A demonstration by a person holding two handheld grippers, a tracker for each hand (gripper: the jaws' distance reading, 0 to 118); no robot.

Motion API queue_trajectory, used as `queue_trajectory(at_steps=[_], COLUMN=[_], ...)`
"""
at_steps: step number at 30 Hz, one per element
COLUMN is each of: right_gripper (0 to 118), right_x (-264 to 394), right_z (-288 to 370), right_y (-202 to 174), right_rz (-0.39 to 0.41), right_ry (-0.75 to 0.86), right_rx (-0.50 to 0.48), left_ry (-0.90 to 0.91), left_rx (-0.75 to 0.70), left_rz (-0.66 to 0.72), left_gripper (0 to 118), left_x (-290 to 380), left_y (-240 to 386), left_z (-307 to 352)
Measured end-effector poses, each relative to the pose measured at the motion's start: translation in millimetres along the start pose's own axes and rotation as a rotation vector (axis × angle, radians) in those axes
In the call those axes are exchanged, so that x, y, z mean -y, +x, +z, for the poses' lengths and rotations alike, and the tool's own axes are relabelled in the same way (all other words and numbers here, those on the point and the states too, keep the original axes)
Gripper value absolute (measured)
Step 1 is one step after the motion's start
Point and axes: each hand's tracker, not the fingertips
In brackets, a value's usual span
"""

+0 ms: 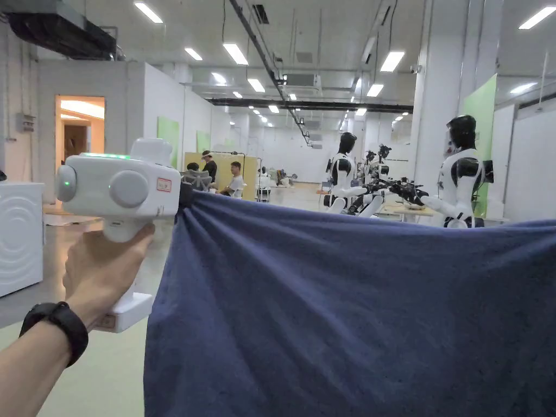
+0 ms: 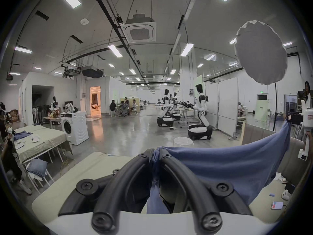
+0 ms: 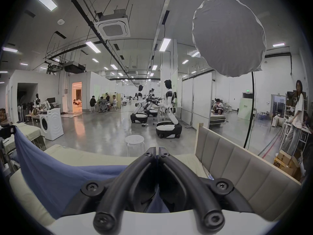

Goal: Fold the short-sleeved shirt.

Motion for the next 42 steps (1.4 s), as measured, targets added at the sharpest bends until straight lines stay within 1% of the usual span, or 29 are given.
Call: queue_trajectory(at_steps=[1, 4, 8, 9, 10, 12, 15, 18, 23, 25, 26, 28, 30, 31, 32, 34, 35, 36, 37, 39, 40, 41, 42], right_gripper=[2, 2, 2, 2, 2, 2, 2, 2, 2, 2, 2, 2, 2, 2, 2, 2, 2, 2, 2, 2, 2, 2, 2], right_x=[-6, -20, -29, -29, -36, -48, -63, -63, -14, 12, 27, 55, 81, 96, 109, 141, 157, 173, 191, 225, 247, 264, 279], right_z=[-10, -34, -55, -58, -63, -68, -81, -89, -108, -110, -110, -106, -88, -76, -64, -28, -9, 9, 35, 77, 104, 125, 145], right_y=[-3, -17, -27, -27, -32, -37, -38, -37, -35, -33, -32, -29, -28, -23, -20, -15, -11, -6, -4, 5, 10, 15, 20], right_rz=[0.006, 0.063, 0.028, 0.017, 0.046, 0.037, 0.057, 0.042, 0.045, 0.019, 0.014, 0.022, 0.03, 0.034, 0.066, 0.073, 0.092, 0.088, 0.084, 0.073, 0.061, 0.03, 0.023], right_ry=[0.007, -0.002, -0.004, 0.024, 0.031, 0.044, 0.065, 0.062, -0.015, -0.073, -0.094, -0.125, -0.151, -0.139, -0.187, -0.191, -0.227, -0.224, -0.254, -0.275, -0.267, -0.278, -0.326], right_rx=[0.009, 0.033, 0.008, 0.005, 0.031, 0.024, 0.021, 0.011, -0.004, -0.037, -0.043, -0.052, -0.073, -0.099, -0.106, -0.122, -0.132, -0.146, -0.16, -0.187, -0.184, -0.175, -0.21], left_ry=[0.011, 0.038, 0.031, 0.035, 0.044, 0.064, 0.058, 0.055, -0.042, -0.069, -0.103, -0.139, -0.17, -0.186, -0.179, -0.209, -0.23, -0.261, -0.272, -0.32, -0.329, -0.33, -0.344], left_rx=[0.004, -0.001, -0.04, -0.048, -0.046, -0.022, -0.043, -0.046, -0.008, -0.012, 0.011, 0.033, 0.058, 0.089, 0.119, 0.14, 0.137, 0.15, 0.156, 0.18, 0.196, 0.186, 0.166], left_rz=[0.006, 0.025, 0.01, 0.011, 0.03, 0.097, 0.079, 0.062, 0.069, 0.057, 0.054, 0.044, 0.067, 0.1, 0.142, 0.106, 0.096, 0.08, 0.08, 0.11, 0.128, 0.141, 0.179], left_gripper=[7, 7, 7, 7, 7, 7, 7, 7, 7, 7, 7, 7, 7, 7, 7, 7, 7, 7, 7, 7, 7, 7, 7], left_x=[-5, -18, -28, -29, -31, -36, -38, -28, 23, 49, 63, 89, 114, 129, 146, 173, 190, 204, 220, 250, 268, 284, 298], left_y=[-2, -3, -3, -5, -8, -13, -12, -14, -12, -7, -7, -5, -6, -10, -14, -18, -18, -20, -22, -28, -33, -38, -44], left_z=[-5, -18, -39, -41, -46, -50, -59, -66, -86, -87, -86, -81, -66, -49, -32, 1, 19, 35, 55, 93, 115, 137, 157])
